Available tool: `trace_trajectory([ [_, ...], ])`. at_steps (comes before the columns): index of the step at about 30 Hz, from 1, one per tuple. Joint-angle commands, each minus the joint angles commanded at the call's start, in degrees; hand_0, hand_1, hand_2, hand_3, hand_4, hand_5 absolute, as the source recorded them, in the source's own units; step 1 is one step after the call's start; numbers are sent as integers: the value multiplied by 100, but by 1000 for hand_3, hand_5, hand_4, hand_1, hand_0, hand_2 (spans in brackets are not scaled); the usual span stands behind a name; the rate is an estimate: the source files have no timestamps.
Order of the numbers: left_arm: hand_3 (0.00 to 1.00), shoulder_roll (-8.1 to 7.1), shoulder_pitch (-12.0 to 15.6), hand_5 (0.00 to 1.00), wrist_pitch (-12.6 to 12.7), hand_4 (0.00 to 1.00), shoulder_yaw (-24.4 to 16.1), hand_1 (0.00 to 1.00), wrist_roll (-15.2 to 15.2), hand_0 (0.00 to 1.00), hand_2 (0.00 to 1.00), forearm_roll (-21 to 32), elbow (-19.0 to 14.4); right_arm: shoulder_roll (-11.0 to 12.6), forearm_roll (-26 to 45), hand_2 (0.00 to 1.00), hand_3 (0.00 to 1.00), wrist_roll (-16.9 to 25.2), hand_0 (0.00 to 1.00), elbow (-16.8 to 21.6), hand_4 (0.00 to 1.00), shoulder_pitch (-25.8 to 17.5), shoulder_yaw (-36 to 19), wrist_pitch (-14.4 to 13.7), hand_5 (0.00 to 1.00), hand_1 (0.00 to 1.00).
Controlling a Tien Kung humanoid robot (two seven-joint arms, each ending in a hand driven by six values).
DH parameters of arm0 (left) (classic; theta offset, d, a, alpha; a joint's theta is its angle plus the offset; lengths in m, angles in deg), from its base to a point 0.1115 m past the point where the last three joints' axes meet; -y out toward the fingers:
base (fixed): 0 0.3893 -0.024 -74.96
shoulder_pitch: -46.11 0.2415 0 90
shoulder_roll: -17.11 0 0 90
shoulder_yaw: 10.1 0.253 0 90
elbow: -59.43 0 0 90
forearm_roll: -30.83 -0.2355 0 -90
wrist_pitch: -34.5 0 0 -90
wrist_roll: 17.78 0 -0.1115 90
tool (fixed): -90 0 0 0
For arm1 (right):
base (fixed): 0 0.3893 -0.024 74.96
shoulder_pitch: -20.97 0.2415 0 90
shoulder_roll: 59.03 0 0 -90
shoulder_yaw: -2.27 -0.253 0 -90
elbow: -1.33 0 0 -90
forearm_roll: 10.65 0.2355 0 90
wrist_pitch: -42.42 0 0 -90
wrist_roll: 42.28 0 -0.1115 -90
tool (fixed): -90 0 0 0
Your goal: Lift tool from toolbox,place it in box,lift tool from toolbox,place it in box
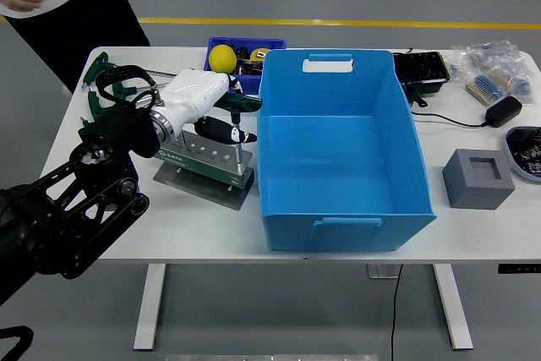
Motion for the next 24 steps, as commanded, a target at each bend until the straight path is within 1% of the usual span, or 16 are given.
trace_trajectory([
  [1,570,0,-3,619,-1,998,6,454,-18,598,412,5,8,0,-3,733,558,0,700,0,793,0,0,0,691,671],
  [7,570,-3,-24,619,116,998,78,454,-144,598,412,82,43,1,-11,733,558,-1,700,0,793,-9,-5,0,691,671],
  [8,443,-6,-33,629,151,998,100,306,-162,467,283,86,44,0,-13,733,558,-1,700,0,794,-10,-5,-1,691,671],
  [13,443,-24,-85,629,239,998,191,306,-238,467,283,98,41,-2,43,733,558,10,700,-2,794,-8,16,3,691,671],
  [14,336,-29,-97,637,244,998,208,223,-244,410,218,104,41,-2,50,733,558,12,701,-2,793,-6,21,4,691,671],
  [19,336,-48,-148,637,245,998,295,223,-259,410,218,127,58,3,81,733,558,20,701,-2,793,7,40,7,691,671],
  [20,283,-52,-155,653,242,998,309,188,-261,379,192,131,61,4,86,733,559,22,700,-2,792,9,44,7,690,671],
  [24,283,-74,-182,653,251,998,359,188,-261,379,192,147,72,5,96,733,559,23,700,-2,792,16,45,7,690,671],
])
